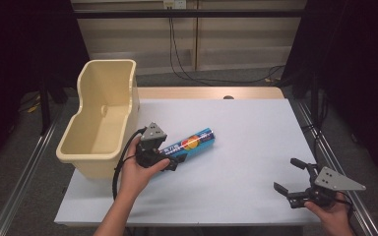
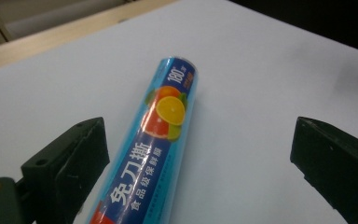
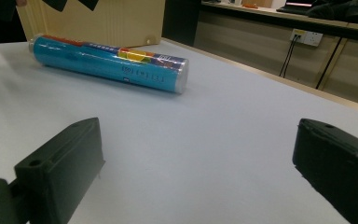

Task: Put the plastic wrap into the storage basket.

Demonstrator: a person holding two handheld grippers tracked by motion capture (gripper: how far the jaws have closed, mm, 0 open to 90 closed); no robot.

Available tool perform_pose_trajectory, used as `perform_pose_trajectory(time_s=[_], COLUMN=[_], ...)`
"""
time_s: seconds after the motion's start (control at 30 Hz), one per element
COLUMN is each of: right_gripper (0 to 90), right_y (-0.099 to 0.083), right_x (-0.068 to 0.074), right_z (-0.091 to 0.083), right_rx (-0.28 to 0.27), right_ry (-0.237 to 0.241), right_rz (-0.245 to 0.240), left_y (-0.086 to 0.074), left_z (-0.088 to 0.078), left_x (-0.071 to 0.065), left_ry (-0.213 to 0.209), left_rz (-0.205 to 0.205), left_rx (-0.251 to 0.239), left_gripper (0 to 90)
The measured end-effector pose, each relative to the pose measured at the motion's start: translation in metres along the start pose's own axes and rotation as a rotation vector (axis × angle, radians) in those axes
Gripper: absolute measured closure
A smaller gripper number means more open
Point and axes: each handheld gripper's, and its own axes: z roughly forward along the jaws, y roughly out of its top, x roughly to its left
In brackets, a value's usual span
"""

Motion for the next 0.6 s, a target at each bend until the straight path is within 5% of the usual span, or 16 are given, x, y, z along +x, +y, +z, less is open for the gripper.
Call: perform_pose_trajectory(time_s=[0.03, 0.33, 0.6], right_gripper=[0.9, 0.9, 1.0], right_y=[0.0, 0.0, 0.001], right_x=[0.0, 0.0, -0.001], right_z=[0.0, 0.001, 0.001], right_rx=[0.002, 0.005, 0.002], right_ry=[0.002, 0.015, 0.014], right_rz=[-0.003, 0.0, -0.002], left_y=[0.006, 0.019, 0.027], left_z=[0.004, 0.022, 0.044], left_x=[0.002, 0.011, 0.02], left_ry=[-0.009, -0.011, -0.022], left_rz=[0.009, 0.055, 0.065], left_rx=[0.051, 0.193, 0.369], left_gripper=[4.0, 4.3, 0.1])
